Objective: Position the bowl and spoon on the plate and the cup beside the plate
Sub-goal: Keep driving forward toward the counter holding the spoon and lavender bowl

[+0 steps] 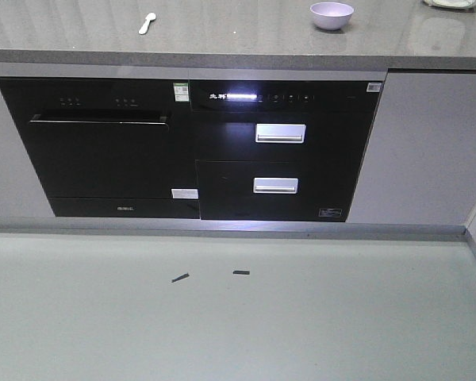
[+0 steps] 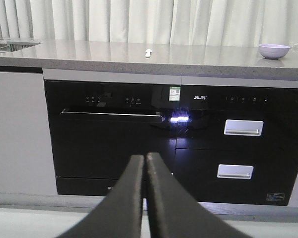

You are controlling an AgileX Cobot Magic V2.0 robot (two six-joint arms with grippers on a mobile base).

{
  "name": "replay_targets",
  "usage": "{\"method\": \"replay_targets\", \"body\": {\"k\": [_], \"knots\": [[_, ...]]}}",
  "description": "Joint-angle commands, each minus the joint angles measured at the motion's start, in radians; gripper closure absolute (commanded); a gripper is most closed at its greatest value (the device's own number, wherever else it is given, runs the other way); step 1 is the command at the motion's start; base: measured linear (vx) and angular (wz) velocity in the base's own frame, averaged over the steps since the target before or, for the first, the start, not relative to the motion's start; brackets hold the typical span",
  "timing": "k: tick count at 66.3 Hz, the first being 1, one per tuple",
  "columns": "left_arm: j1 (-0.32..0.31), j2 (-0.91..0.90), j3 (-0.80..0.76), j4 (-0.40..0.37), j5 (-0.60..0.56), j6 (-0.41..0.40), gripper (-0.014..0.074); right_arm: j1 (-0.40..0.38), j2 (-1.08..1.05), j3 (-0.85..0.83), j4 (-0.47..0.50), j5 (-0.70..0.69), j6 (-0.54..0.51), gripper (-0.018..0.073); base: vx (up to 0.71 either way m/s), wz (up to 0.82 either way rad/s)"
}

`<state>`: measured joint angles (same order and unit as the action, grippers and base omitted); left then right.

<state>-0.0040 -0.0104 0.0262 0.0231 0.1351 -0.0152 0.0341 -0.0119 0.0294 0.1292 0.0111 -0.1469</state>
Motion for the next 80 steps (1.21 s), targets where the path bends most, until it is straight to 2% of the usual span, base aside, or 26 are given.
{"method": "replay_targets", "body": {"k": [1, 80], "knots": [[0.000, -0.014, 0.026, -0.008, -0.070, -0.009, 0.0602, -0.005, -0.010, 0.008, -0.007, -0.074, -0.004, 0.0563, 0.04, 0.00], [0.000, -0.014, 0.026, -0.008, -0.070, -0.009, 0.0602, -0.005, -0.010, 0.008, -0.007, -0.074, -0.004, 0.0563, 0.06, 0.00]]}}
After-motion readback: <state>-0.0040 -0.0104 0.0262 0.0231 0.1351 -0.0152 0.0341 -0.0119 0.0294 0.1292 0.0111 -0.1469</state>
